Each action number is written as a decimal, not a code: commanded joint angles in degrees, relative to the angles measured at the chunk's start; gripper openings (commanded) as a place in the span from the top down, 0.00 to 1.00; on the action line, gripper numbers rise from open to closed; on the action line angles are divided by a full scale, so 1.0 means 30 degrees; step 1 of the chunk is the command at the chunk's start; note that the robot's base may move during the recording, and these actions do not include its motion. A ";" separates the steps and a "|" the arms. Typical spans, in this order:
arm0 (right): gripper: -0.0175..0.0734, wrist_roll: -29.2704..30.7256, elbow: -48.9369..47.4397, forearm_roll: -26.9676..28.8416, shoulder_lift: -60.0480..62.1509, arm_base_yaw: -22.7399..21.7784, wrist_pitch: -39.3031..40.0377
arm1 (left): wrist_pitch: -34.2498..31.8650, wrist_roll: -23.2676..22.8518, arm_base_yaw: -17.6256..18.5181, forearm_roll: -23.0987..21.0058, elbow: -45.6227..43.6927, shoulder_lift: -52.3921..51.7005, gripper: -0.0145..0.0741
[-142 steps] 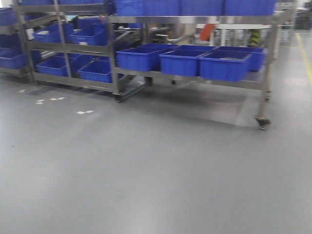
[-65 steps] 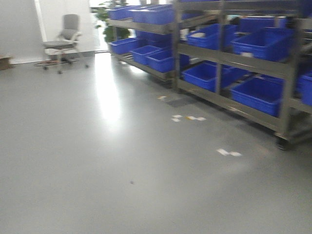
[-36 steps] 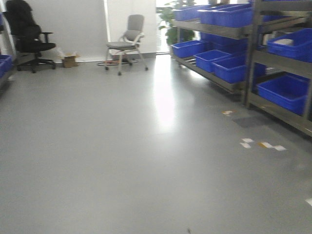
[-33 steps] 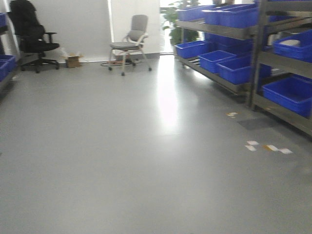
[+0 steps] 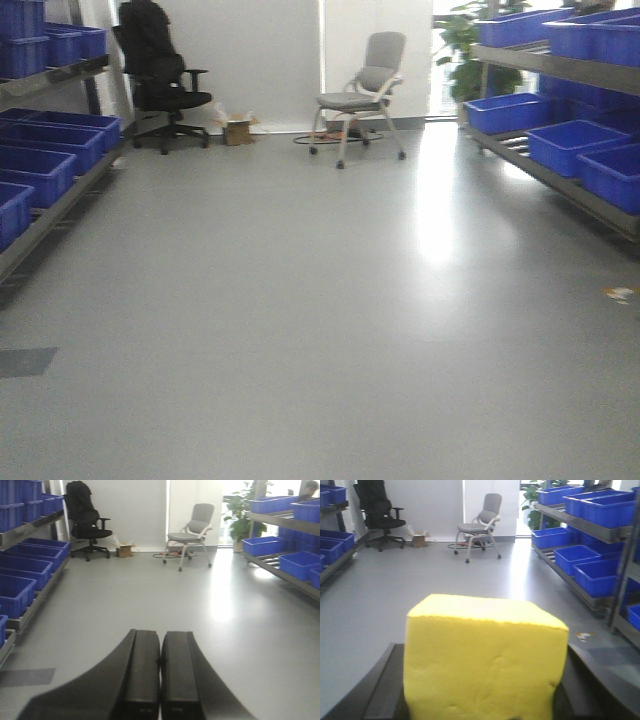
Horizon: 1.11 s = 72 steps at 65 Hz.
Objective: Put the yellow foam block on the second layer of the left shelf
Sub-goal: 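Turn the base toward the shelf rack of blue bins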
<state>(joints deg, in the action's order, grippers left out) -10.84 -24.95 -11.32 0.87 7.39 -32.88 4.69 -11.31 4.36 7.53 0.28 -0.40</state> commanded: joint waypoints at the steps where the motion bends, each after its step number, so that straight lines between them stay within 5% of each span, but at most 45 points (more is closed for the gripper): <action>1: 0.46 0.0131 -0.0515 -0.0309 0.0102 -0.0085 0.1758 | -0.1681 -0.0075 0.0097 -0.0139 0.0494 0.0138 0.68; 72: 0.46 0.0131 -0.0515 -0.0309 0.0102 -0.0085 0.1758 | -0.1681 -0.0075 0.0097 -0.0139 0.0494 0.0138 0.68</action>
<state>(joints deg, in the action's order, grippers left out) -10.84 -24.95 -11.32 0.87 7.39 -32.88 4.69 -11.31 4.36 7.53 0.28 -0.40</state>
